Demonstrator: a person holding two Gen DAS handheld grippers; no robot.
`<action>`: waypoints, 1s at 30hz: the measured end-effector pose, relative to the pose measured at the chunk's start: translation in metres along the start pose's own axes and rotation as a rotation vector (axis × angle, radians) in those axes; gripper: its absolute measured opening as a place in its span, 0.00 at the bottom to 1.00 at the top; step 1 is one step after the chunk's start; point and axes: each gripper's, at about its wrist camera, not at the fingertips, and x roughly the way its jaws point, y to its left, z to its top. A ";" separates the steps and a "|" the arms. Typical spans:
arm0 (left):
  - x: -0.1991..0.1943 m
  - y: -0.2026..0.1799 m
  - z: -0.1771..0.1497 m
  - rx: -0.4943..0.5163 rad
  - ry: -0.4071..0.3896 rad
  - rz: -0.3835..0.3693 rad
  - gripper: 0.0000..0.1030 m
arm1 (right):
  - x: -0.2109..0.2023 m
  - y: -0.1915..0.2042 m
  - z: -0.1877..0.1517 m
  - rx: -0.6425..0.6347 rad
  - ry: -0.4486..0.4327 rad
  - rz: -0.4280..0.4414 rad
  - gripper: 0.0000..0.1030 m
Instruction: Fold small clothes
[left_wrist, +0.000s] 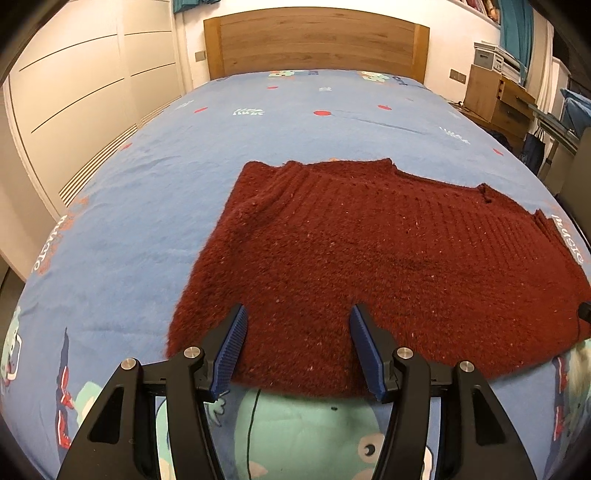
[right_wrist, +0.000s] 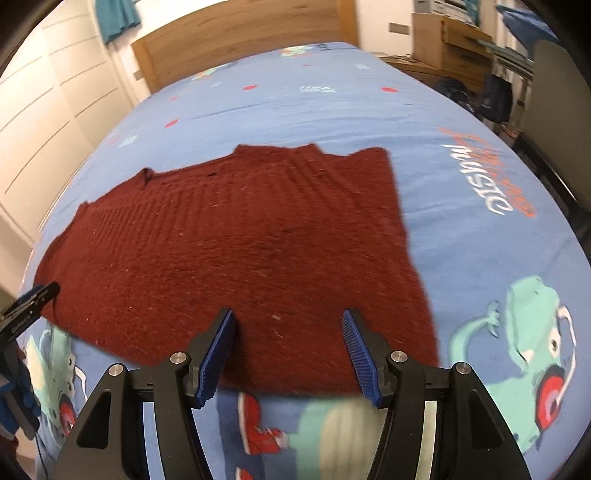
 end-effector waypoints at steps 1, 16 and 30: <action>-0.003 0.001 -0.001 -0.005 0.001 -0.001 0.51 | -0.005 -0.006 -0.002 0.025 -0.005 0.002 0.60; -0.036 0.023 -0.021 -0.070 0.034 -0.001 0.51 | -0.025 -0.066 -0.060 0.400 -0.022 0.170 0.68; -0.034 0.037 -0.027 -0.096 0.065 0.012 0.51 | 0.020 -0.113 -0.048 0.813 -0.163 0.393 0.68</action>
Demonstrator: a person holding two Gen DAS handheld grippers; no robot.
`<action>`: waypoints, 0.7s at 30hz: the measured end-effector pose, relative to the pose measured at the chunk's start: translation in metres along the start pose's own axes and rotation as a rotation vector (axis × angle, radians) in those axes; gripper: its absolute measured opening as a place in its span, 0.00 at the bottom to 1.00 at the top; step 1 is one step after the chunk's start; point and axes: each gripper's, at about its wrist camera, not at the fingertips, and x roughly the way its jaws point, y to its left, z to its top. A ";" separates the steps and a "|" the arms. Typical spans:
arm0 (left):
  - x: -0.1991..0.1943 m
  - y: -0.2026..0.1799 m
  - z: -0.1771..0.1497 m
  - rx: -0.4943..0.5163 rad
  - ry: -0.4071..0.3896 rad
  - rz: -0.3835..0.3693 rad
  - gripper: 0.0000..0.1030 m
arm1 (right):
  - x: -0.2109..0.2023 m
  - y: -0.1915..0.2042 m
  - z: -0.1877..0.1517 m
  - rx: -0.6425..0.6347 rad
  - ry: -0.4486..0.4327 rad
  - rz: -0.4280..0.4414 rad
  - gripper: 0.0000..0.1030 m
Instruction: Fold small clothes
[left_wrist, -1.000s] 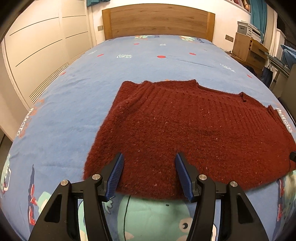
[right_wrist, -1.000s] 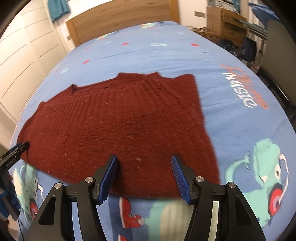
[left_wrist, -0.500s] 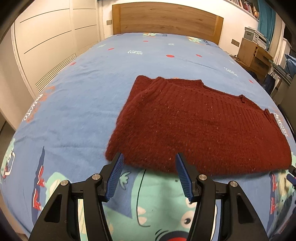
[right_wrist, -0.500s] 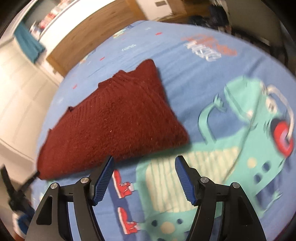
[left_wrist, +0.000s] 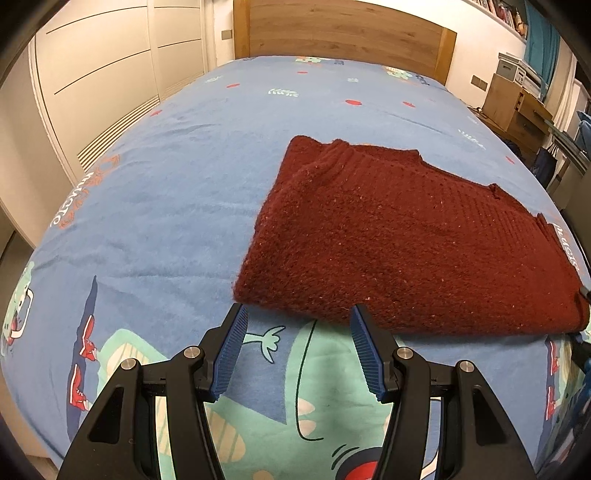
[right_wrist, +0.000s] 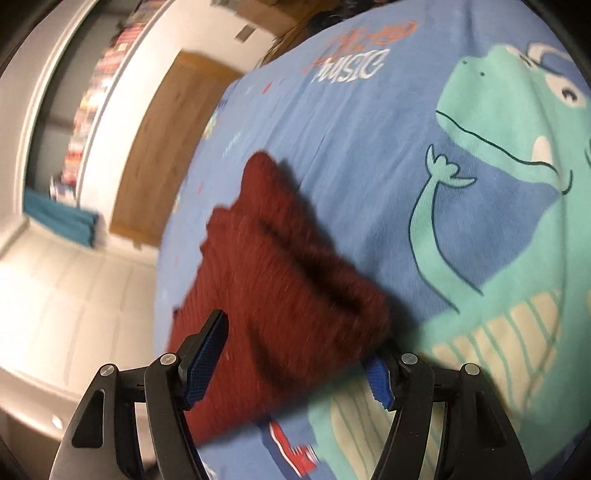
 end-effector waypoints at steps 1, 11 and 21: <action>0.001 0.001 0.000 -0.002 0.001 -0.001 0.51 | 0.001 -0.002 0.003 0.018 -0.009 0.009 0.69; -0.001 0.009 0.002 -0.023 0.002 -0.025 0.51 | 0.008 -0.010 0.018 0.132 -0.026 0.109 0.48; -0.015 0.029 0.003 -0.044 -0.013 -0.013 0.51 | 0.014 -0.013 0.013 0.192 -0.040 0.130 0.34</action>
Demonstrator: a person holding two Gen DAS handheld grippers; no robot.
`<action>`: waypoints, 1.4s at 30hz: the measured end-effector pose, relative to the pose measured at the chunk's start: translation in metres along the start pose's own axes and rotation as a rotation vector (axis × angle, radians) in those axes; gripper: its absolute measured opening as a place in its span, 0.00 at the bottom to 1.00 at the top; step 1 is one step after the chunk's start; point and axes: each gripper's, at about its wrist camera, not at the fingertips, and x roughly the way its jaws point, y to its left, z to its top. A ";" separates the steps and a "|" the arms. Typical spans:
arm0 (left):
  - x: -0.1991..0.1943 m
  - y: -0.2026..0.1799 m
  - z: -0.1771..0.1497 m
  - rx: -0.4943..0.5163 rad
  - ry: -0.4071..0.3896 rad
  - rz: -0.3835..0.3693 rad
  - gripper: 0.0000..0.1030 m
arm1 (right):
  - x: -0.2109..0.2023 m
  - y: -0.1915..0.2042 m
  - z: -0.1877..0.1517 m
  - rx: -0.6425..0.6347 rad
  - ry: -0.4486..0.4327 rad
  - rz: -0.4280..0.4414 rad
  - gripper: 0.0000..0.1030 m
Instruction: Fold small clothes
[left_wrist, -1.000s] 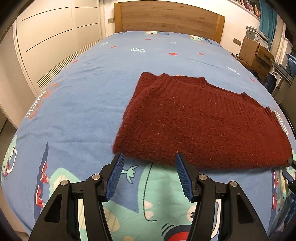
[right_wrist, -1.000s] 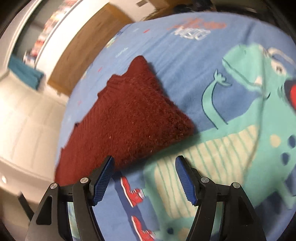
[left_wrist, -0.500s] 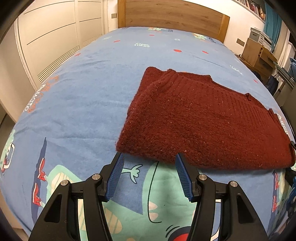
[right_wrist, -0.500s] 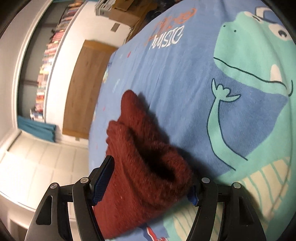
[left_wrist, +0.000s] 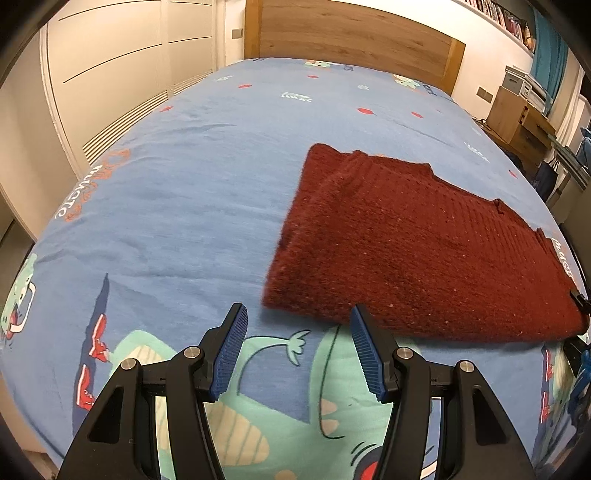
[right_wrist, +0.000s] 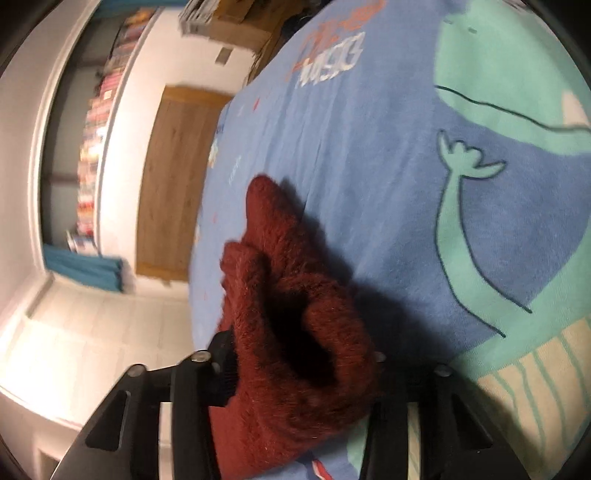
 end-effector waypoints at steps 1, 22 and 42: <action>0.000 0.001 0.001 -0.003 0.000 0.000 0.51 | 0.000 -0.002 0.000 0.026 -0.002 0.018 0.29; -0.026 0.065 0.010 -0.143 -0.041 -0.053 0.51 | 0.087 0.214 -0.065 -0.222 0.238 0.151 0.20; -0.025 0.155 -0.017 -0.313 -0.011 -0.020 0.51 | 0.208 0.262 -0.330 -1.184 0.532 -0.126 0.22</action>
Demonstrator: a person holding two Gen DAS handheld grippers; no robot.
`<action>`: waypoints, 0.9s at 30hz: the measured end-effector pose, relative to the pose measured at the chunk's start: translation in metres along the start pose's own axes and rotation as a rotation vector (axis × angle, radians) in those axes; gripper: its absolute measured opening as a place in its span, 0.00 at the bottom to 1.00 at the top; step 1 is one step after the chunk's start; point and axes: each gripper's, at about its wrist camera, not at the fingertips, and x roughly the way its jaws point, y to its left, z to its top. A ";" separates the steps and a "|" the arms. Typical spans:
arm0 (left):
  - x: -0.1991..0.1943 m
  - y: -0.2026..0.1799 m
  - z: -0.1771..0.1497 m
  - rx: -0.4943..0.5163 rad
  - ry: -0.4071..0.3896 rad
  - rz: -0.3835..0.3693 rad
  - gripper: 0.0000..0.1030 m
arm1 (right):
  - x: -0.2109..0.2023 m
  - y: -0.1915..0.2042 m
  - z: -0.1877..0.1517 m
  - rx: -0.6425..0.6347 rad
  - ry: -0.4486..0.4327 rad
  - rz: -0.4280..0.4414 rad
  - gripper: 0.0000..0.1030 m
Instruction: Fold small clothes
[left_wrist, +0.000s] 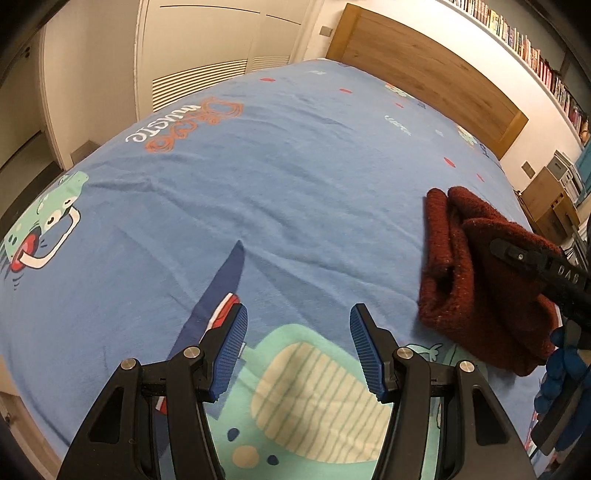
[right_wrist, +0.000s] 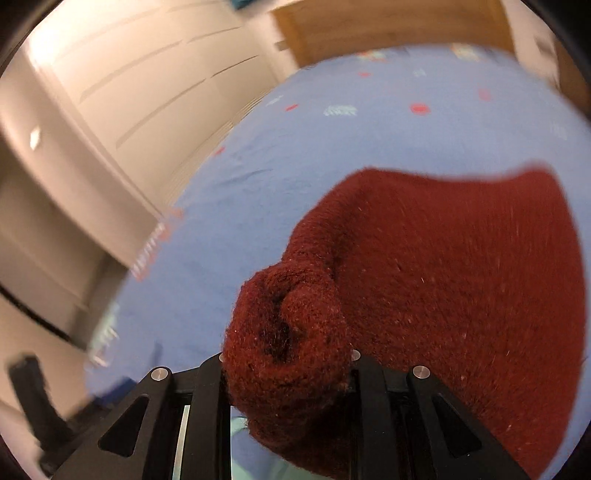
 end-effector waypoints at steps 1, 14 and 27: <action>0.000 0.001 0.000 -0.003 0.000 -0.001 0.51 | 0.002 0.008 -0.001 -0.054 0.004 -0.035 0.23; -0.008 0.005 0.004 -0.005 -0.017 0.006 0.51 | 0.027 0.029 -0.006 -0.149 0.053 -0.004 0.52; -0.026 -0.005 0.014 0.027 -0.040 0.041 0.51 | 0.057 0.046 -0.020 -0.148 0.160 0.113 0.62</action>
